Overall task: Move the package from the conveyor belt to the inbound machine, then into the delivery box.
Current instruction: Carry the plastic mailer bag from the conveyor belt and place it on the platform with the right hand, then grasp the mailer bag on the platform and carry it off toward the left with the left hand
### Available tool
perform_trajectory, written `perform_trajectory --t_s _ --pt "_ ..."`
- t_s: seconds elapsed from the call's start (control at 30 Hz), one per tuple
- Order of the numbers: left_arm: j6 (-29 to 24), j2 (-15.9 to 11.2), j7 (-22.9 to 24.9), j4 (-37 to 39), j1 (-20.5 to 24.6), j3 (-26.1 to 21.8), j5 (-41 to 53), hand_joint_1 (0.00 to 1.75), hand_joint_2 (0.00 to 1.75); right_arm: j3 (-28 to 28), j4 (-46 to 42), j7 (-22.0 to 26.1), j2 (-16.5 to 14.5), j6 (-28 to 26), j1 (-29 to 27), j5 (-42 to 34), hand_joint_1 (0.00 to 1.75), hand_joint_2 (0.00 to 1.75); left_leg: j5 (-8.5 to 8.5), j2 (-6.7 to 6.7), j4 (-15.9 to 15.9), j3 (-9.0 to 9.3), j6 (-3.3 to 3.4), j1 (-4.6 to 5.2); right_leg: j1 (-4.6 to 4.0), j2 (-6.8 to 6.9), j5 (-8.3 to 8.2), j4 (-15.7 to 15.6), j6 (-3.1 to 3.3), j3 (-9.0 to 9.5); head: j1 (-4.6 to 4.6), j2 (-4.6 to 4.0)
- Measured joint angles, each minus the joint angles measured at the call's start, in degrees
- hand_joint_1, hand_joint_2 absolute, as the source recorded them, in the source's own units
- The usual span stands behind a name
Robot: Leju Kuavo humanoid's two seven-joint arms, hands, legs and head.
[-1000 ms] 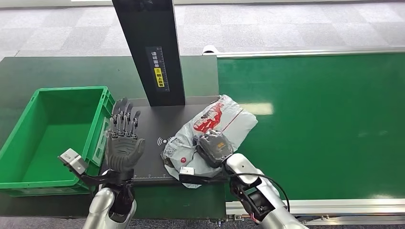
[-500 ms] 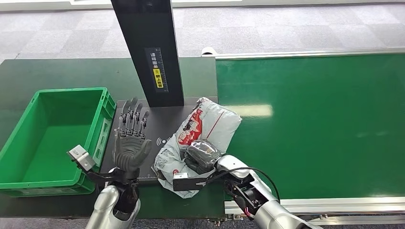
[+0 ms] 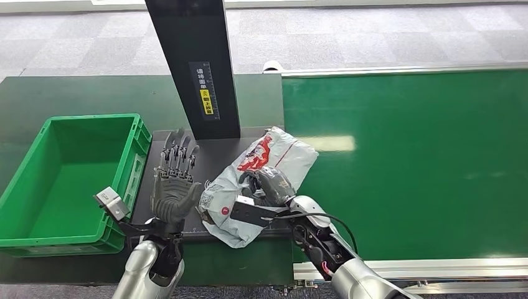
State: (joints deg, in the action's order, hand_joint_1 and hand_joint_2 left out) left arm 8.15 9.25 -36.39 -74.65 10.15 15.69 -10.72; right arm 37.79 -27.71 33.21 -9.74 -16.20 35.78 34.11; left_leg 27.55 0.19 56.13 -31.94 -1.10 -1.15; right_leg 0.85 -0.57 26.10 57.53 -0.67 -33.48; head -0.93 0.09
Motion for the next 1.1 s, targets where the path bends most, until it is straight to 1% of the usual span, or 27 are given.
perform_trajectory --t_s 0.07,0.17,0.33,0.4,0.5,0.53,0.6,0.67,0.77,0.9,1.1 --pt "-0.1 0.0 0.0 0.1 0.0 0.0 0.0 0.0 1.75 -1.3 -0.1 -1.1 0.0 2.3 0.0 -3.7 0.0 1.75 0.0 -0.01 0.0 -0.01 0.0 0.0 0.0 0.0 0.0 0.0 0.0 -0.01 0.0 0.0" --pt "-0.1 -0.1 0.1 0.2 0.0 0.0 0.0 0.0 1.75 -4.1 -0.9 -1.4 0.2 8.1 -0.2 -10.0 0.0 1.75 0.0 -0.01 0.0 -0.01 0.0 0.0 0.0 0.0 0.0 0.0 0.0 -0.02 0.01 0.0" --pt "-0.1 -0.1 0.3 0.5 0.0 -0.1 0.0 0.0 1.75 -7.3 -4.8 -1.1 1.4 16.0 -1.7 -16.3 0.0 1.75 0.0 -0.03 0.0 -0.03 0.0 0.0 0.0 0.01 0.0 0.0 0.0 -0.03 0.01 0.0" --pt "-0.1 -0.1 0.4 0.5 0.0 -0.1 0.1 0.0 1.75 -8.5 -6.6 -1.4 1.8 22.7 -2.7 -20.8 0.0 1.75 0.0 -0.03 0.0 -0.04 0.0 0.0 0.0 0.01 0.0 0.0 0.0 -0.05 0.0 0.0" --pt "-0.1 -0.2 0.4 1.0 0.0 -0.1 0.4 0.0 1.75 -10.6 -8.5 -1.6 2.5 36.7 -4.1 -30.0 0.0 1.75 0.0 -0.03 0.0 -0.07 0.0 0.0 0.0 0.01 0.0 0.0 0.0 -0.09 -0.01 0.0" --pt "-0.1 -0.2 0.4 1.2 0.0 -0.1 0.5 0.0 1.75 -11.3 -8.8 -1.5 2.7 40.3 -4.5 -32.6 0.0 1.75 0.0 -0.03 0.0 -0.08 0.0 0.0 0.0 0.01 0.0 0.0 0.0 -0.09 0.0 0.0" --pt "-0.2 -0.3 0.4 1.6 0.0 -0.1 0.5 0.0 1.75 -12.5 -9.4 -1.3 3.3 44.1 -5.1 -35.6 0.0 1.75 0.0 -0.03 0.0 -0.1 0.0 0.0 0.0 0.01 0.0 0.0 0.0 -0.09 0.01 0.0" --pt "-0.2 -0.4 0.4 1.8 -0.1 -0.1 0.6 0.0 1.75 -13.3 -9.9 -1.1 3.7 44.8 -5.5 -36.7 0.0 1.75 0.0 -0.02 0.0 -0.1 0.0 0.0 0.0 0.01 0.0 0.0 0.0 -0.09 0.01 0.0" --pt "-0.3 -0.7 0.4 1.8 -0.6 -0.3 1.2 0.0 1.75 -14.0 -12.1 -1.0 4.3 44.0 -7.1 -37.2 0.0 1.75 0.0 -0.06 0.0 -0.1 0.0 0.0 0.0 0.02 0.0 0.0 0.0 -0.09 0.0 0.0" --pt "0.2 -1.1 0.4 0.8 -2.6 -0.6 3.1 0.0 1.75 -15.3 -19.5 -2.1 5.3 41.5 -11.4 -37.9 0.0 1.75 0.02 -0.08 0.0 -0.18 -0.01 0.0 0.0 0.02 0.02 0.0 -0.02 -0.16 0.0 0.0" --pt "0.7 -1.4 0.9 -0.8 -4.5 -1.0 4.8 0.0 1.75 -16.7 -28.3 -3.3 6.4 39.9 -16.2 -38.1 0.0 1.75 0.04 -0.09 0.0 -0.25 -0.02 0.0 0.0 0.04 0.02 0.0 -0.02 -0.23 0.01 0.0"
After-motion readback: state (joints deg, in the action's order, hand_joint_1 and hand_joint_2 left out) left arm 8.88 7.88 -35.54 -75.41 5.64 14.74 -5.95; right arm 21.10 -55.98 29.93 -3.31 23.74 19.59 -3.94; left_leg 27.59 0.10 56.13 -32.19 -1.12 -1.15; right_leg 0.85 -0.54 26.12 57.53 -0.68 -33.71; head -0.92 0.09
